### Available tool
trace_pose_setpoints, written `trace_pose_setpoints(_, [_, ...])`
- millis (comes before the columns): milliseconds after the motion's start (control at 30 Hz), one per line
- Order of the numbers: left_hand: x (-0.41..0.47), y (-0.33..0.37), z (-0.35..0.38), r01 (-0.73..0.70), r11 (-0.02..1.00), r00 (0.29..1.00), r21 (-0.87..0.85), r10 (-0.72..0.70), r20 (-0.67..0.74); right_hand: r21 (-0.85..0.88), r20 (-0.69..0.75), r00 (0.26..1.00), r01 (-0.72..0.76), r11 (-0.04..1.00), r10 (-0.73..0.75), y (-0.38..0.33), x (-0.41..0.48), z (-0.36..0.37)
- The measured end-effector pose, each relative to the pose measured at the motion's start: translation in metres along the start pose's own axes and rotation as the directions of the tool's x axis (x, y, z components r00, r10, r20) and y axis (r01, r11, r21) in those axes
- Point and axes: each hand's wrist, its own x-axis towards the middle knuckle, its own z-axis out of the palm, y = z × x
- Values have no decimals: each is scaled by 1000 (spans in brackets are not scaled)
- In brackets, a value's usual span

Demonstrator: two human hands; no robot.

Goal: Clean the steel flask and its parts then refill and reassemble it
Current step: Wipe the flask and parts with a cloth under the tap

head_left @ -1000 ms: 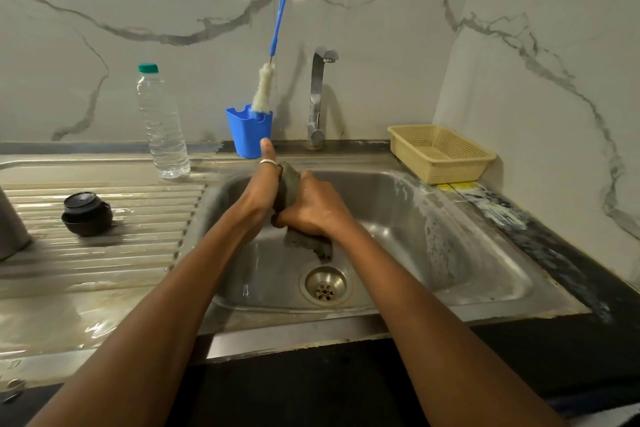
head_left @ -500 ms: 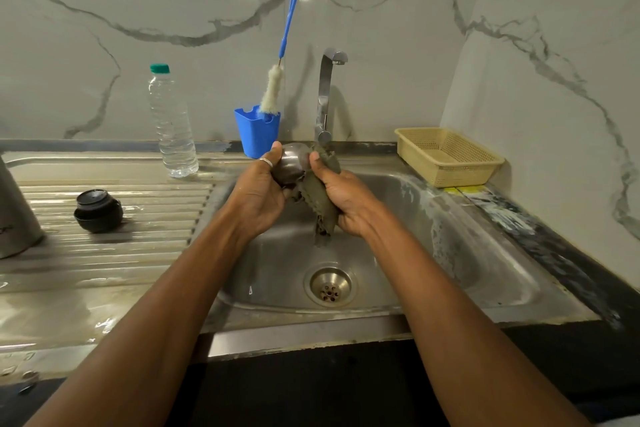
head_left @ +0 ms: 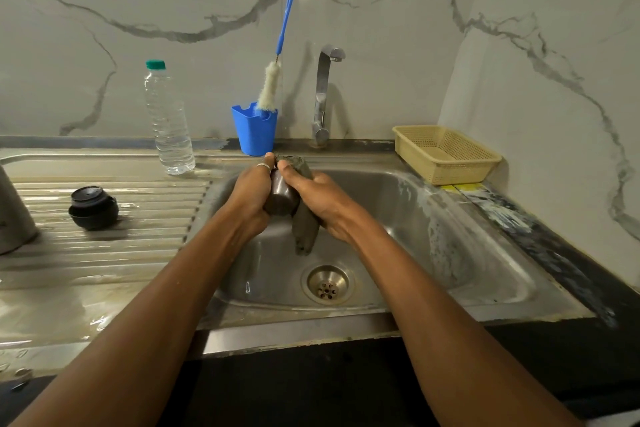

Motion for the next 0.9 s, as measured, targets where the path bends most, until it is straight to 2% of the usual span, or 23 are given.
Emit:
trace_pose_setpoints(133, [9,1,-7,-1,999,997,-52,-3,-73,8,7,998,69,998,-69,-2,-3,1])
trace_pose_setpoints(233, [10,-1,-8,77,997,995,-26,-78,-69,-43,-54,982,177,983,-179,-5,-3,-3])
trace_pose_setpoints(300, [8,-2,-7,111,994,992,15,-110,-59,-133,-129,939,301,944,-318,-6,-2,-6])
trace_pose_setpoints(367, [4,-4,-3,108,992,994,58,-109,17,-266,-135,902,365,892,-410,-1,3,-11])
trace_pose_setpoints(467, [0,-6,0,72,988,997,134,-74,14,-362,-35,941,303,882,-338,2,3,-12])
trace_pose_setpoints(533, [2,-5,-1,74,993,997,95,-73,-15,-343,9,968,239,908,-252,-2,1,-14])
trace_pose_setpoints(633, [8,2,-9,58,998,998,-1,-58,-24,-207,-115,981,128,970,-154,-10,2,-18])
trace_pose_setpoints(700, [10,5,-15,27,999,999,-17,-27,-27,-182,-224,963,106,978,-146,-12,3,-22])
trace_pose_setpoints(733, [9,6,-17,23,1000,999,-18,-24,-25,-228,-271,944,129,965,-190,-12,2,-24])
trace_pose_setpoints(800, [10,5,-18,30,1000,1000,-5,-30,1,-419,-310,871,234,878,-380,-12,0,-23])
trace_pose_setpoints(867, [9,5,-16,39,999,998,9,-40,55,-563,-244,797,348,750,-553,-10,-1,-15])
trace_pose_setpoints(900, [10,4,-15,43,999,994,7,-44,97,-591,-188,790,383,710,-583,-8,-2,-9])
